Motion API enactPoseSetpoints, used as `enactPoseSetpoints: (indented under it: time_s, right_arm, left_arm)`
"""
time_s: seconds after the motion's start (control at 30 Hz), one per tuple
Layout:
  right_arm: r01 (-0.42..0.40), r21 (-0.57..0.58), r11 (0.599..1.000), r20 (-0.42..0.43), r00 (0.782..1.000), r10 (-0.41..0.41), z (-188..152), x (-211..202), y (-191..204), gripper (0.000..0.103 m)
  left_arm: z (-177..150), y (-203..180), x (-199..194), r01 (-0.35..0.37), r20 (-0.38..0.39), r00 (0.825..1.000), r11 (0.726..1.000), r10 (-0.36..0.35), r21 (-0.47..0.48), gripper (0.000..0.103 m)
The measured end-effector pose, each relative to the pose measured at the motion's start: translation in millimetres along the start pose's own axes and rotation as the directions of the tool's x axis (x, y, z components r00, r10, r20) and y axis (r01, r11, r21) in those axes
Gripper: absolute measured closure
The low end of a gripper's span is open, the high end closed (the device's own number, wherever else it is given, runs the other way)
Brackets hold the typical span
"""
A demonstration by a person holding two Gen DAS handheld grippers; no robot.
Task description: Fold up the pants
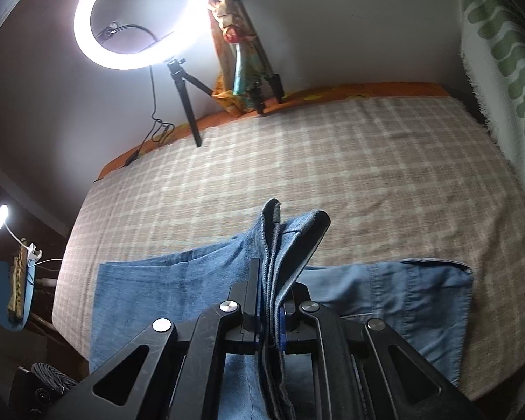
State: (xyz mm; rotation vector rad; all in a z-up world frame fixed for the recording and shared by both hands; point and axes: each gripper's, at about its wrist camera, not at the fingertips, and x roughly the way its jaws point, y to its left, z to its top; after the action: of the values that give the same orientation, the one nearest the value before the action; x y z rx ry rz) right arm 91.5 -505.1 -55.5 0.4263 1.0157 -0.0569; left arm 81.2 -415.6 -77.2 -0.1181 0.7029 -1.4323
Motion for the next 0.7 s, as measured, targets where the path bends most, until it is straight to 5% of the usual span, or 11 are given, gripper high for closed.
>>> enactPoseSetpoints:
  time_s: [0.7]
  right_arm:
    - [0.121,0.064,0.991,-0.033,0.992,-0.119,-11.6,3.1,-96.6,0.099]
  left_arm:
    - [4.4,-14.4,66.0,0.065,-0.118,0.991,0.996,-0.058,0.055,0.092]
